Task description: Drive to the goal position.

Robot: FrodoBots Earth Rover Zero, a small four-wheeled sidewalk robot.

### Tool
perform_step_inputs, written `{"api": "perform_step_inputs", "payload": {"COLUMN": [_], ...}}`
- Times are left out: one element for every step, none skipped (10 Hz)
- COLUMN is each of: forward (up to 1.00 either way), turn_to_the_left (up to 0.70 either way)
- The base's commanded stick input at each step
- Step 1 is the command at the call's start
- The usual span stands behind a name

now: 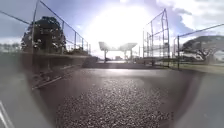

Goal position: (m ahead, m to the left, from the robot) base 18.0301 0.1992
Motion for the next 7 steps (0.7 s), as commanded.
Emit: {"api": "perform_step_inputs", "payload": {"forward": [0.70,0.70,0.70,0.70,0.70,0.70,0.70], "turn_to_the_left": [0.00,0.00,0.00,0.00,0.00,0.00,0.00]}}
